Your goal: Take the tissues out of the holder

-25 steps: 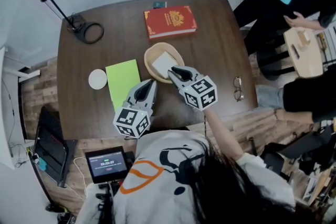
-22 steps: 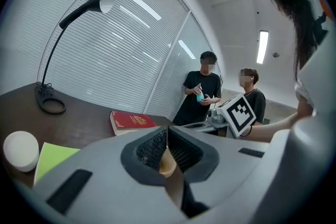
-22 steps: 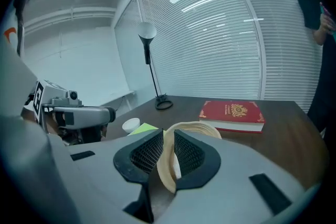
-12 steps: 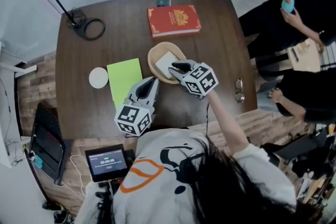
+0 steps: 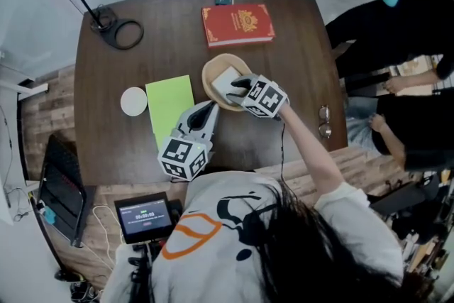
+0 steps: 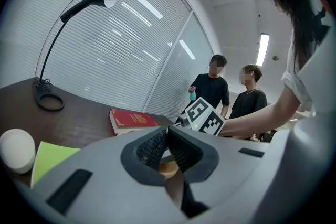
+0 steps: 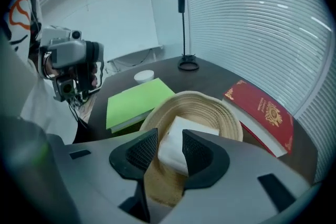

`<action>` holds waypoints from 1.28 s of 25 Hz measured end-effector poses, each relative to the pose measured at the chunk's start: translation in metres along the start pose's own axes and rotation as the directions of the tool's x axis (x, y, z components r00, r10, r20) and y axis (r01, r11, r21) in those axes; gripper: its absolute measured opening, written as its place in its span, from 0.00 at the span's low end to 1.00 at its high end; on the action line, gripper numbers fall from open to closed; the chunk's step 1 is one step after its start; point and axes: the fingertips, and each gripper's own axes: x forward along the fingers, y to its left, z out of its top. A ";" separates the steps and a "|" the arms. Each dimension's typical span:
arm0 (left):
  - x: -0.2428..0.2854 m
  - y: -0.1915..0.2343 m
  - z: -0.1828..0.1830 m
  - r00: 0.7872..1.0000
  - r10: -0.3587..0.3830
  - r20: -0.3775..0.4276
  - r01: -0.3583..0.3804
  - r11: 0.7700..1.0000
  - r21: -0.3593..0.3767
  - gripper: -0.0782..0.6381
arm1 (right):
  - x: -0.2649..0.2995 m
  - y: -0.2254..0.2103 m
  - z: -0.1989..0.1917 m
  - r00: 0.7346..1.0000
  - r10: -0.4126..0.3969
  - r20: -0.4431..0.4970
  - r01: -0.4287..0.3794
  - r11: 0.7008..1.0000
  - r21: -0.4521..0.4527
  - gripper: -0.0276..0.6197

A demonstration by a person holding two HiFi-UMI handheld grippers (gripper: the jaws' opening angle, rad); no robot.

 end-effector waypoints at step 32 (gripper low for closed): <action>-0.007 0.011 -0.005 0.999 0.043 0.000 -0.043 0.999 -0.027 0.11 | 0.061 -0.001 -0.039 0.915 -0.042 -0.402 -0.067 0.965 -0.254 0.10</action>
